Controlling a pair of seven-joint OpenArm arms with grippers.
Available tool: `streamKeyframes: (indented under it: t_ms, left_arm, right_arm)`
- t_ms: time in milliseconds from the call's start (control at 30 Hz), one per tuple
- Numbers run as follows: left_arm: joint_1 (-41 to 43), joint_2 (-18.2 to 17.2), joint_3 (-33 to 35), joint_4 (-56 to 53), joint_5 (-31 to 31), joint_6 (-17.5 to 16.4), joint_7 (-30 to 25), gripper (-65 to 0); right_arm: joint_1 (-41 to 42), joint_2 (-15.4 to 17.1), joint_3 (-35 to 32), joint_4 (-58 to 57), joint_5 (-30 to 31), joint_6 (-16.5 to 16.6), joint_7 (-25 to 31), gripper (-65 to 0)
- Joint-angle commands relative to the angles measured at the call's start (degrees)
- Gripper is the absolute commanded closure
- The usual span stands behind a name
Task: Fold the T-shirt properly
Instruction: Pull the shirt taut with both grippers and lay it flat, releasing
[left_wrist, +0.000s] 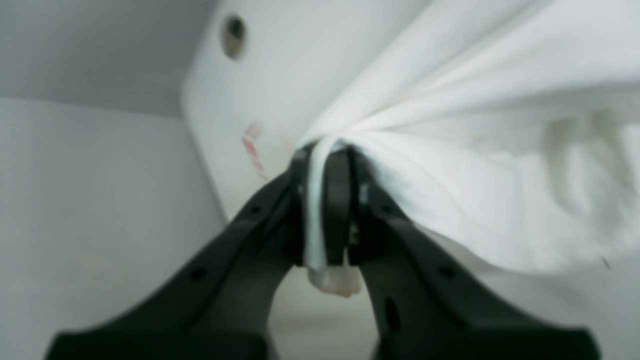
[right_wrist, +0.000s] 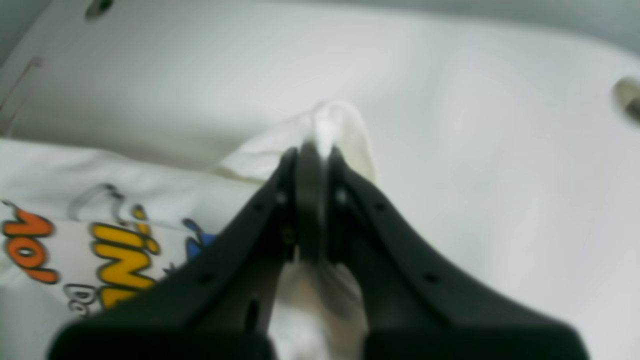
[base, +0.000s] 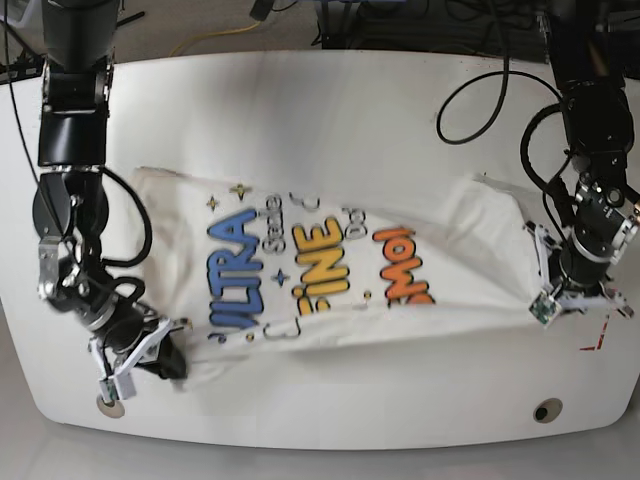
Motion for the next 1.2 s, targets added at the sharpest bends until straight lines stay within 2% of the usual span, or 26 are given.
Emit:
streamKeyframes:
  t_ms: [0, 133, 333, 433, 567, 667, 1000, 1167]
  left_arm:
    - [-6.80, -0.90, -0.14, 1.05, 0.52, 0.56, -0.39, 0.0]
    - [-13.92, -0.99, -0.23, 1.05, 0.52, 0.56, -0.39, 0.0]
    - [-24.11, -1.70, -0.32, 1.05, 0.61, 0.56, -0.39, 0.0]
    - [-27.63, -3.72, -0.06, 0.87, 0.34, 0.56, -0.48, 0.0]
    - [-28.95, -4.33, 1.79, 1.05, 0.17, 0.56, -0.57, 0.0]
    - [-26.49, -4.86, 1.88, 1.57, 0.43, 0.56, -0.57, 0.0]
    - [-10.58, -4.60, 1.79, 2.89, 0.17, 0.56, -0.66, 0.0]
    - [-0.64, -4.51, 1.79, 3.51, 0.08, 0.56, -0.74, 0.0]
  right_arm:
    - [6.53, 2.35, 0.50, -0.20, 0.72, 1.34, -0.07, 0.0]
    - [14.35, 3.14, 0.50, -1.69, 0.72, 3.89, -1.65, 0.0]
    - [23.49, 3.75, 0.50, -1.78, 0.64, 3.98, -4.38, 0.0]
    - [26.22, 4.81, 0.41, -1.78, 0.81, 4.33, -5.34, 0.0]
    - [26.92, 5.42, 0.94, -1.25, 0.81, 6.88, -7.37, 0.0]
    - [23.32, 6.48, 1.38, 0.33, 0.81, 7.23, -8.16, 0.0]
    - [0.72, 6.04, 11.75, 9.30, 0.90, 7.23, -8.33, 0.0]
    - [-11.85, 2.43, 17.29, 14.31, 0.90, 7.23, -8.42, 0.0]
